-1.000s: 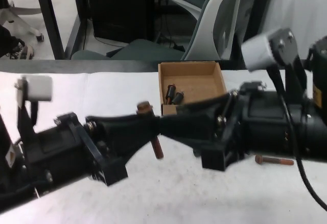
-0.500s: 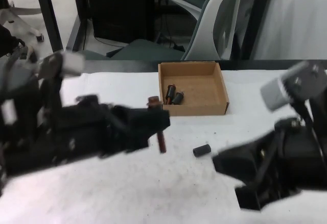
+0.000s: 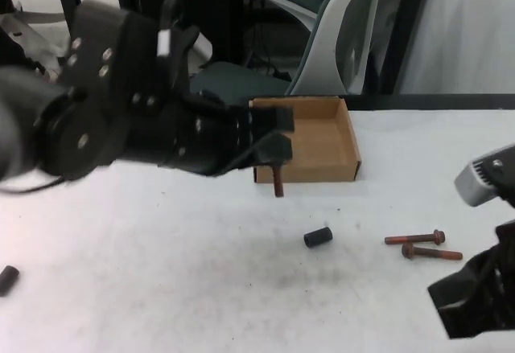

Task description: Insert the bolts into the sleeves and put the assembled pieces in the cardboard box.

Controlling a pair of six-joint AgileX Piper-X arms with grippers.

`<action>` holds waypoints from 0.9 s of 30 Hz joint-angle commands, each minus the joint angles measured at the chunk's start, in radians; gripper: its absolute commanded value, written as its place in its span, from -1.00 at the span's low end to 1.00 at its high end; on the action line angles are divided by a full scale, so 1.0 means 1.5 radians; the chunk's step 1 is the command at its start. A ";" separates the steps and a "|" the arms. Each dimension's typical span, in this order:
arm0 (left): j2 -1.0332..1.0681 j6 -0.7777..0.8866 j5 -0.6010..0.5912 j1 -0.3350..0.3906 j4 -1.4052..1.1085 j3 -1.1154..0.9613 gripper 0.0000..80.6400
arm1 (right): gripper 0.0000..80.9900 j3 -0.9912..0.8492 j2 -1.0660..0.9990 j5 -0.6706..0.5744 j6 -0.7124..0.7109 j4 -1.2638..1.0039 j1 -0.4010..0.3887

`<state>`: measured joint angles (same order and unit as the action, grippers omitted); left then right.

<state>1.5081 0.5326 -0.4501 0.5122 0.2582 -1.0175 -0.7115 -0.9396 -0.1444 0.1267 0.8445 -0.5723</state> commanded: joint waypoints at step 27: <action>0.410 0.002 -0.033 -0.042 0.334 -0.542 -0.98 | -0.99 -0.261 -0.424 -0.121 -0.055 0.159 0.163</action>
<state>2.1209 0.5362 -0.4952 0.4508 0.7443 -1.7997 -1.0695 -1.5314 -0.3233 -0.0072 1.0818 -0.3859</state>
